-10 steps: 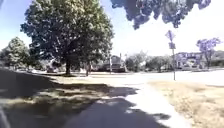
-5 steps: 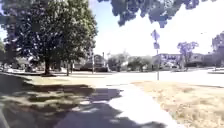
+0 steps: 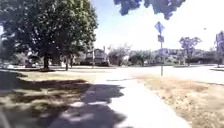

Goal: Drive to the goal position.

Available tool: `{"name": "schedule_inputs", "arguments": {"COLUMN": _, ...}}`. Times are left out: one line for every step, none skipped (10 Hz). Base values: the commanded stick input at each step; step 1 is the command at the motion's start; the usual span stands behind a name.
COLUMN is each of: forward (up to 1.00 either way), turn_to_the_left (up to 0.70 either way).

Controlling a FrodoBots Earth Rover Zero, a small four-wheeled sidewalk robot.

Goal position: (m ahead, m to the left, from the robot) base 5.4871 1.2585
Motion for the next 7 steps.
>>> {"name": "schedule_inputs", "arguments": {"forward": 0.85, "turn_to_the_left": 0.00}}
{"name": "schedule_inputs", "arguments": {"forward": 0.85, "turn_to_the_left": 0.00}}
{"name": "schedule_inputs", "arguments": {"forward": 0.85, "turn_to_the_left": 0.00}}
{"name": "schedule_inputs", "arguments": {"forward": 0.85, "turn_to_the_left": 0.00}}
{"name": "schedule_inputs", "arguments": {"forward": 0.85, "turn_to_the_left": 0.00}}
{"name": "schedule_inputs", "arguments": {"forward": 0.85, "turn_to_the_left": 0.00}}
{"name": "schedule_inputs", "arguments": {"forward": 0.85, "turn_to_the_left": 0.00}}
